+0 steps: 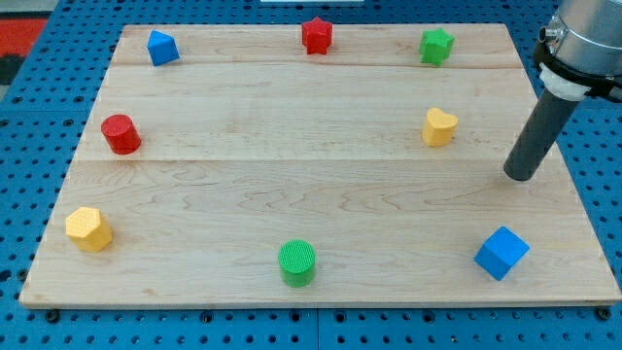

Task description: Push the blue cube diagonally left below yellow hexagon

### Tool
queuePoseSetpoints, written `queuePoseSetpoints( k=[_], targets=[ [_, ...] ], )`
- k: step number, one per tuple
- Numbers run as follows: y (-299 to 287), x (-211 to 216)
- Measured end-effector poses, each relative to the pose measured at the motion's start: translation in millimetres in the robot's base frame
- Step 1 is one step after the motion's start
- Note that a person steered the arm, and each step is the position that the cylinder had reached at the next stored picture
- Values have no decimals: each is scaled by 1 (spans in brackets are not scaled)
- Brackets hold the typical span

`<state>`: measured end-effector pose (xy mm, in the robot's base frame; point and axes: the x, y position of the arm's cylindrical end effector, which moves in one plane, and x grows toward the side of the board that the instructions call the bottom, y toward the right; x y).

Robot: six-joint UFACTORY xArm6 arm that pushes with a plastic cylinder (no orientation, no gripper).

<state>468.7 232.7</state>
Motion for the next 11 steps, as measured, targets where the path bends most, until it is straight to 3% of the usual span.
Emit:
queuePoseSetpoints(
  k=[3, 4, 7, 8, 10, 11],
  targets=[
    [7, 0],
    [12, 59],
    [66, 77],
    [14, 133],
    [-82, 93],
    [-93, 86]
  ],
)
